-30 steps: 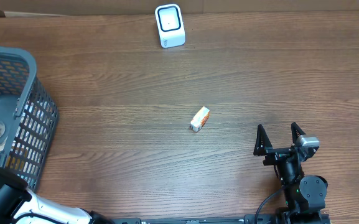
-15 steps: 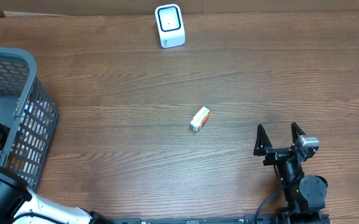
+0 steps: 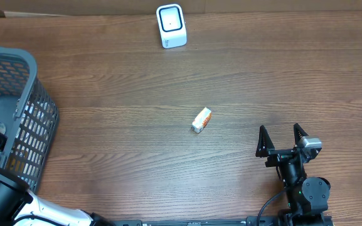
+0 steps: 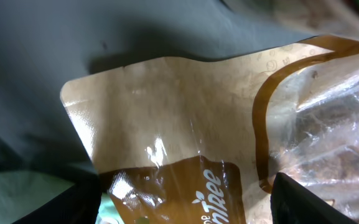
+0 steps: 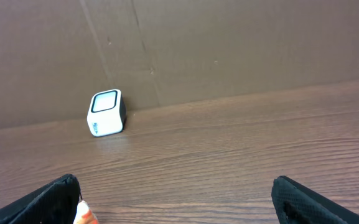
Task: Scan the item barcode
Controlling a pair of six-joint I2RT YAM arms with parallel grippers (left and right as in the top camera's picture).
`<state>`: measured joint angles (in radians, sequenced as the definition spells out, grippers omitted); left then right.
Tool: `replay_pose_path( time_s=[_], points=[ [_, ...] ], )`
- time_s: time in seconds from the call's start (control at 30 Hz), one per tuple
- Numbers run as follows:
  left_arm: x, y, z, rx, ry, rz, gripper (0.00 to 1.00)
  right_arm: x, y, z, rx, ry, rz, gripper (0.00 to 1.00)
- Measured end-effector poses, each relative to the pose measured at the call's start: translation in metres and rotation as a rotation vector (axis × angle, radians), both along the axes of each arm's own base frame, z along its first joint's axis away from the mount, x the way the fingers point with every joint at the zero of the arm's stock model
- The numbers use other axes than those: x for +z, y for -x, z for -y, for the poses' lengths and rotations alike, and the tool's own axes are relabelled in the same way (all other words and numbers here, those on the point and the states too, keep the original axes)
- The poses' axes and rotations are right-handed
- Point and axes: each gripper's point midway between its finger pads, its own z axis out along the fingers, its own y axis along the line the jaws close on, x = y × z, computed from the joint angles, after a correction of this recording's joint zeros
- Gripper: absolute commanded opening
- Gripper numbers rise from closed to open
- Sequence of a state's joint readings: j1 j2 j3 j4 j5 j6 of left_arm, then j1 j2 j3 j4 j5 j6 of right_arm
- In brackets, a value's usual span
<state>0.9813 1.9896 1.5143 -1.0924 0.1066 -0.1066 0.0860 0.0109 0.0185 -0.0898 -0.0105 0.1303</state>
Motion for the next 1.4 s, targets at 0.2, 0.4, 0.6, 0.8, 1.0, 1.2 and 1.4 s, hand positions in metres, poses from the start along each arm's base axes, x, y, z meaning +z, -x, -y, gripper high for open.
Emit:
replay_pose_path(
  time_s=[0.2, 0.4, 0.6, 0.8, 1.0, 1.2, 1.4],
  points=[
    [-0.007, -0.011, -0.006, -0.006, -0.067, 0.031, 0.70, 0.000, 0.000, 0.000, 0.000, 0.000, 0.000, 1.00],
    [-0.015, -0.034, 0.000, -0.050, -0.133, 0.082, 0.59, 0.000, 0.000, 0.000, 0.000, 0.000, 0.000, 1.00],
    [-0.019, -0.047, 0.007, -0.059, -0.147, 0.124, 0.04, 0.000, 0.000, 0.000, 0.000, 0.000, 0.000, 1.00],
    [-0.018, -0.048, 0.009, -0.060, -0.144, 0.126, 0.04, 0.000, 0.000, 0.000, 0.000, 0.000, 0.000, 1.00],
    [-0.018, -0.044, 0.013, -0.059, -0.123, 0.109, 0.04, 0.000, 0.000, 0.000, 0.000, 0.000, 0.000, 1.00],
    [-0.010, -0.032, 0.024, -0.058, -0.071, 0.045, 0.04, 0.000, 0.000, 0.000, 0.000, 0.000, 0.000, 1.00],
    [0.014, -0.024, 0.026, -0.057, -0.050, -0.004, 0.04, 0.000, 0.000, 0.000, 0.000, 0.000, 0.000, 1.00]
  ],
)
